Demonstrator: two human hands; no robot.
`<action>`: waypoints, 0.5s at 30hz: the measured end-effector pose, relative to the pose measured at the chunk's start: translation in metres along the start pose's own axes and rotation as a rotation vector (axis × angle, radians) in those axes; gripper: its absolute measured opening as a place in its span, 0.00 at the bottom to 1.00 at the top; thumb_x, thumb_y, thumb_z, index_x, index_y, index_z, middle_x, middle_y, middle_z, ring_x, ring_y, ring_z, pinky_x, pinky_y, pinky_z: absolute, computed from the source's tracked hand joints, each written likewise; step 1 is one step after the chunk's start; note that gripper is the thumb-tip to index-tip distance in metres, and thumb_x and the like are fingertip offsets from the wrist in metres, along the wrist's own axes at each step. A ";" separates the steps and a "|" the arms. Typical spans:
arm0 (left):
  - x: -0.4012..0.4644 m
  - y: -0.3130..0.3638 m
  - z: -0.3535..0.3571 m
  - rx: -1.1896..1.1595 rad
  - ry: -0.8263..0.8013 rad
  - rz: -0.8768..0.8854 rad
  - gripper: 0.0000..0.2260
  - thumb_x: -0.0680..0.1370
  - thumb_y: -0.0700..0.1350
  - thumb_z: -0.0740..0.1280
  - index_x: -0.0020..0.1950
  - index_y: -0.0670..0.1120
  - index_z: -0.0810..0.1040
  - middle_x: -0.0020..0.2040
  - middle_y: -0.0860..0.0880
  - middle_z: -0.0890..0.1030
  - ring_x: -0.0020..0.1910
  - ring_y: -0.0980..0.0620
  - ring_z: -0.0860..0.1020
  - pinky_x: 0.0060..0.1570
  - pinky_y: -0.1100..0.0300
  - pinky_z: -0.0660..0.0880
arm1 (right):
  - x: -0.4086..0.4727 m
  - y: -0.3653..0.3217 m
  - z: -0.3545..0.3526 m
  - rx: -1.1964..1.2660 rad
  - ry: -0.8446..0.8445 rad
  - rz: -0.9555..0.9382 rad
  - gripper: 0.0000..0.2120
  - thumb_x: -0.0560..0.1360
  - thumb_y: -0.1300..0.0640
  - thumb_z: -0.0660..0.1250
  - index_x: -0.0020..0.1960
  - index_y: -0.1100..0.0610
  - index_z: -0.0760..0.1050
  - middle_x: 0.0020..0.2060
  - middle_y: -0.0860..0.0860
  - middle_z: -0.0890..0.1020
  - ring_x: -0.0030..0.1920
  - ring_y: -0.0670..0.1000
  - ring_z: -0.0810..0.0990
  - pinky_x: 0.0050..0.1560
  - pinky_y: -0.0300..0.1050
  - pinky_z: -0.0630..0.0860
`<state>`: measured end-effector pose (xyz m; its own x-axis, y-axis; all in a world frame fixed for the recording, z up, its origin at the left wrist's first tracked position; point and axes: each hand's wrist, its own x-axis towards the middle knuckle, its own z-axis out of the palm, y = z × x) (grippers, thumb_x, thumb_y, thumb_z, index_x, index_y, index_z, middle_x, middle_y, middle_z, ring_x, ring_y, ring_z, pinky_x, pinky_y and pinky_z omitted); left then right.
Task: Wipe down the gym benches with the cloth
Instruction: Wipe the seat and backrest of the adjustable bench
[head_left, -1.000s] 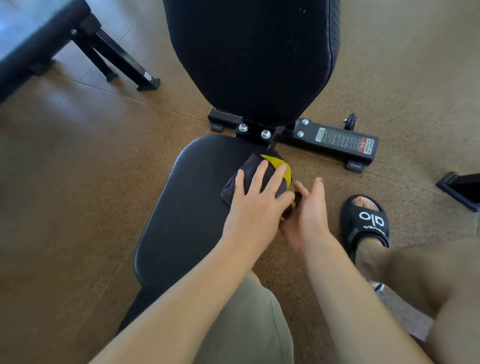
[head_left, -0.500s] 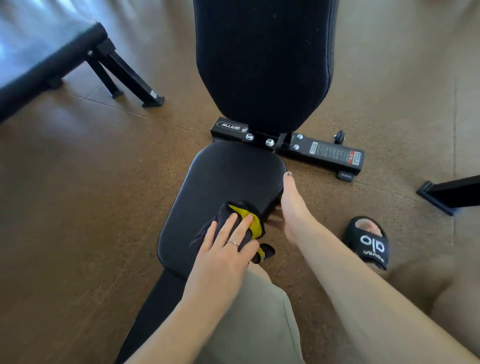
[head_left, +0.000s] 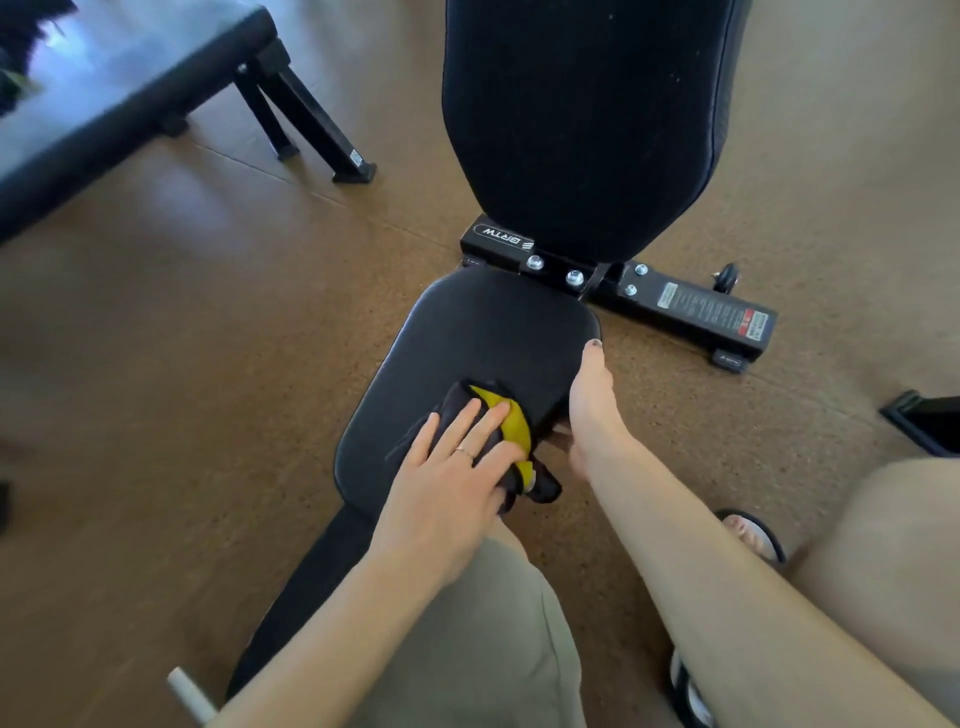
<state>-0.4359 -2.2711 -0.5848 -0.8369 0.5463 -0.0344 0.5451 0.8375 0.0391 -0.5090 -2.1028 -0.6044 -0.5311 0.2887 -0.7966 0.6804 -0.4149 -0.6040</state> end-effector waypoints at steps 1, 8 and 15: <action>-0.020 -0.005 -0.002 -0.001 0.003 -0.015 0.19 0.76 0.52 0.74 0.65 0.59 0.73 0.78 0.51 0.70 0.79 0.46 0.62 0.76 0.40 0.63 | 0.000 0.003 0.000 0.010 -0.007 -0.011 0.40 0.74 0.26 0.49 0.82 0.40 0.50 0.80 0.50 0.64 0.77 0.61 0.67 0.75 0.69 0.63; -0.067 -0.017 0.002 -0.067 0.078 -0.102 0.12 0.82 0.50 0.64 0.64 0.60 0.71 0.79 0.54 0.68 0.81 0.49 0.60 0.78 0.44 0.59 | -0.004 0.006 -0.002 0.047 -0.048 -0.032 0.31 0.82 0.33 0.50 0.82 0.39 0.48 0.80 0.49 0.63 0.76 0.61 0.68 0.73 0.69 0.68; 0.060 -0.006 -0.003 -0.247 0.069 -0.277 0.15 0.86 0.53 0.55 0.73 0.57 0.69 0.80 0.54 0.66 0.82 0.48 0.58 0.81 0.45 0.52 | -0.031 -0.028 -0.011 -0.353 0.041 -0.127 0.34 0.84 0.35 0.48 0.84 0.54 0.50 0.80 0.60 0.60 0.76 0.65 0.65 0.75 0.59 0.64</action>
<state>-0.4895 -2.2439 -0.5838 -0.9569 0.2901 -0.0106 0.2759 0.9203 0.2773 -0.5065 -2.0907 -0.5628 -0.6068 0.3564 -0.7105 0.7461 -0.0529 -0.6637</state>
